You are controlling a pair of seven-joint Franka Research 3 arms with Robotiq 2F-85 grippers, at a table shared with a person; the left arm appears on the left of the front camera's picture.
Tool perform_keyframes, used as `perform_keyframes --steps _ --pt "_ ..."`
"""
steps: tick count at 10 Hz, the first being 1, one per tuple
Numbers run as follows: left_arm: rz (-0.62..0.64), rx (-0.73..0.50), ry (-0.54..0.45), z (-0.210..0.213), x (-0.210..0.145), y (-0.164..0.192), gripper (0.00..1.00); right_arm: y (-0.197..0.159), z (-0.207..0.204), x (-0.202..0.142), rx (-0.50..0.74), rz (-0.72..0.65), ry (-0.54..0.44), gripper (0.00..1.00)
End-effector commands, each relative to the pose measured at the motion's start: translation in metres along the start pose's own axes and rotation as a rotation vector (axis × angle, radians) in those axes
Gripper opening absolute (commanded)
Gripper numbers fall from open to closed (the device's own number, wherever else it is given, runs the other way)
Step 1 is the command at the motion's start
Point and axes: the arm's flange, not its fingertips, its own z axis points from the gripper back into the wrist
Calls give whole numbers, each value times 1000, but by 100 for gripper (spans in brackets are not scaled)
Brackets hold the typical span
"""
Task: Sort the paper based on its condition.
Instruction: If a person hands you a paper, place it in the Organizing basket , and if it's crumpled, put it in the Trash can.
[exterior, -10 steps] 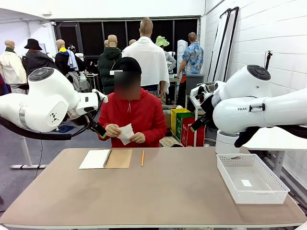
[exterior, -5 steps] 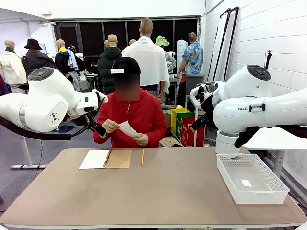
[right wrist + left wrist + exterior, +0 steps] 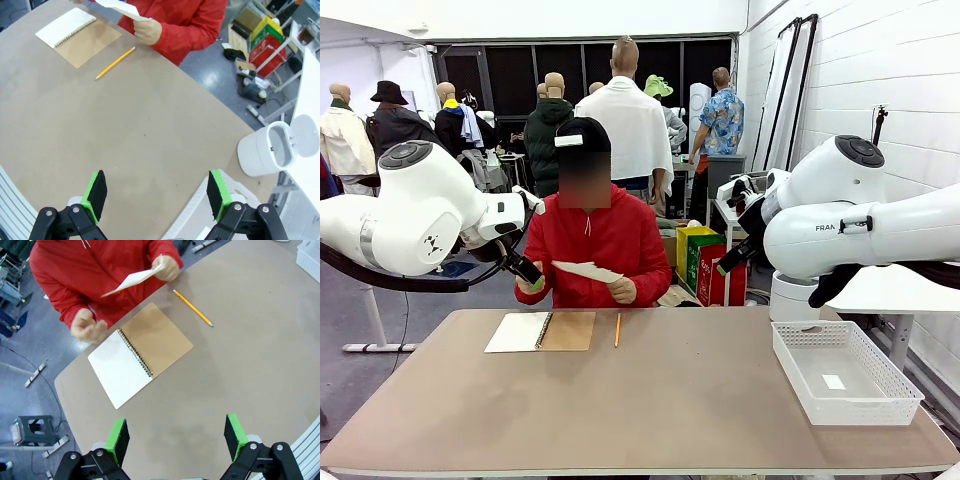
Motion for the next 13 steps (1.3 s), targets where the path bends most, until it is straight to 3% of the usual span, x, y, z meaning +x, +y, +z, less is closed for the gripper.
perform_keyframes --steps 1,12,13 --pt "-1 -1 -1 0 0 0 100 -1 0 0 2 -2 -1 100" --pt "-1 -1 -1 0 0 0 100 0 0 0 0 0 0 100" --pt "-1 -1 -1 0 0 0 100 -8 -8 9 29 -114 42 100"
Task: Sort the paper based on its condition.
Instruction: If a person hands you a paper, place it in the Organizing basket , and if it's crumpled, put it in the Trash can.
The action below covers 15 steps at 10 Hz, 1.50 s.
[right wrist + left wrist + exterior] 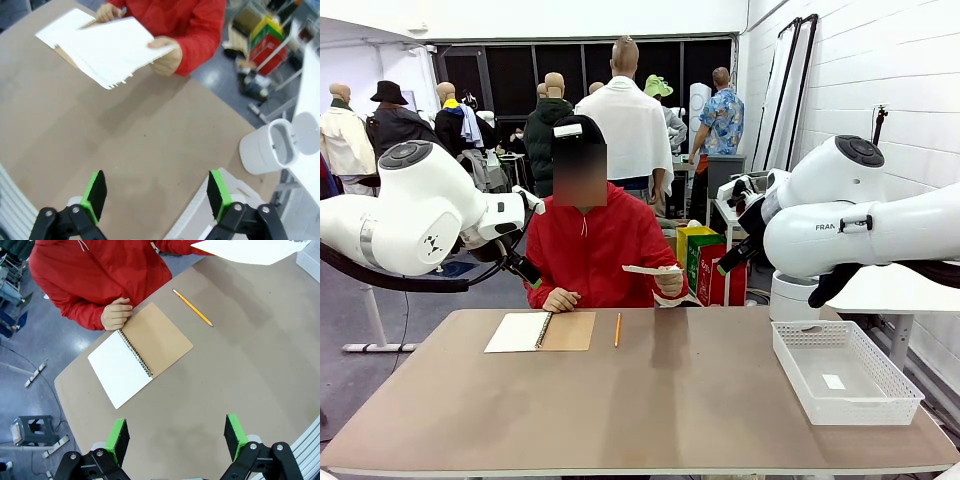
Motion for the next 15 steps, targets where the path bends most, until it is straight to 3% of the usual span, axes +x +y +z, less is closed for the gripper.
perform_keyframes --steps 1,4,8,10,11,12,15 --pt "-1 -1 -1 0 0 0 100 -17 -14 19 53 -202 54 100" --pt "-1 -1 -1 0 0 0 100 -51 -31 41 140 -485 116 100" --pt "-1 -1 -1 0 0 0 100 -78 -66 24 295 -837 188 100" --pt "-1 -1 -1 0 0 0 100 -82 -70 17 305 -858 223 100" --pt "-1 -1 -1 0 0 0 100 -78 -62 19 159 -725 189 100" --pt "-1 -1 -1 0 0 0 100 -82 -71 13 306 -842 214 100" --pt "-1 -1 -1 0 0 0 100 -82 -71 13 306 -842 214 100"
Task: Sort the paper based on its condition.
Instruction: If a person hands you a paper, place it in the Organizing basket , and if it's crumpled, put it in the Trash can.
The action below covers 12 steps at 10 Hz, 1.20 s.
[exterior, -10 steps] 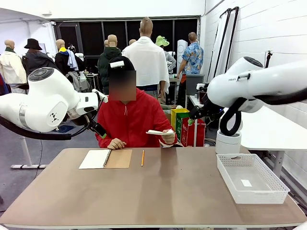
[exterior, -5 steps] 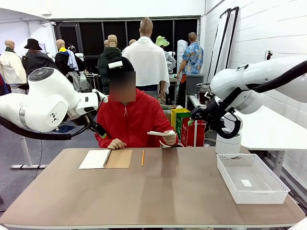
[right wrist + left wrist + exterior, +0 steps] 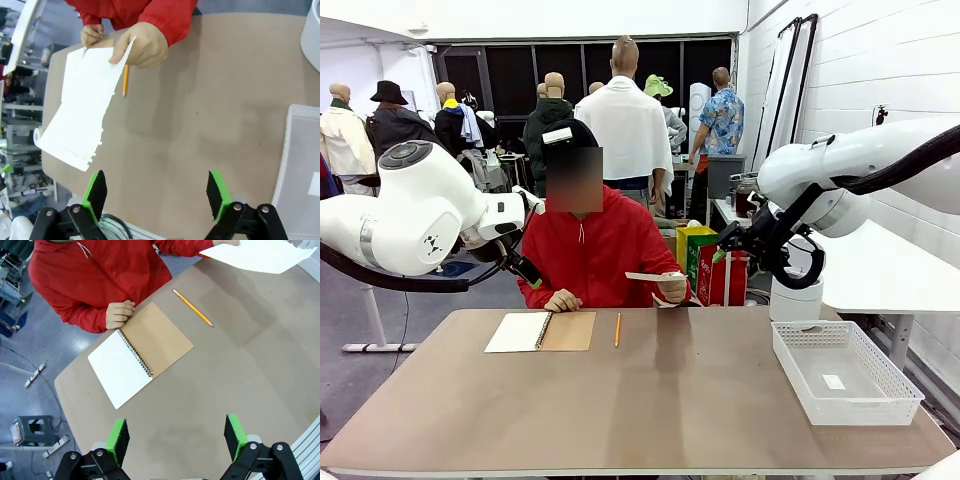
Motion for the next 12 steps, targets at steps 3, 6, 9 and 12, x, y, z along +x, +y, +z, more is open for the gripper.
perform_keyframes --steps 3,6,9,12 --pt "-1 0 -1 0 0 0 100 -10 -24 24 177 -150 103 100" --pt "-1 0 -1 0 0 0 100 -23 -50 45 368 -260 244 100" --pt "-1 0 -1 0 0 0 100 -41 -75 53 559 -384 417 100" --pt "-1 0 -1 0 0 0 100 -49 -98 59 655 -459 537 100"
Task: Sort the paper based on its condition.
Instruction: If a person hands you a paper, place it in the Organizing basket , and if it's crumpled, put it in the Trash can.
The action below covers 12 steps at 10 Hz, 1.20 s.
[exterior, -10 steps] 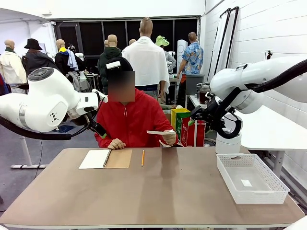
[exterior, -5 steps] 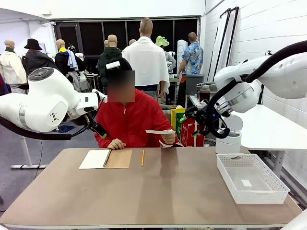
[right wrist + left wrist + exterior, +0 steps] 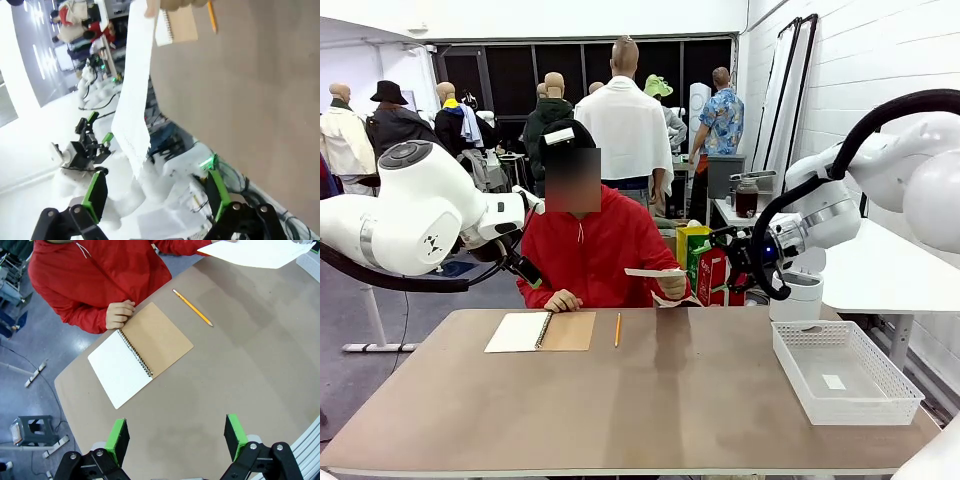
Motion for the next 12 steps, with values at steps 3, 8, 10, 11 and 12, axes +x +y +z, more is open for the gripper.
perform_keyframes --steps 3,8,10,11,12 --pt "-1 0 -1 0 0 0 100 4 -17 25 89 -82 102 100" --pt "-1 0 -1 0 0 0 100 1 -41 39 100 -115 154 100" --pt "-1 0 -1 0 0 0 100 1 -43 44 146 -134 147 82" --pt "-1 0 -1 0 0 0 100 2 -43 45 162 -151 120 64" --pt "-1 0 -1 0 0 0 100 2 -43 48 170 -165 116 56"
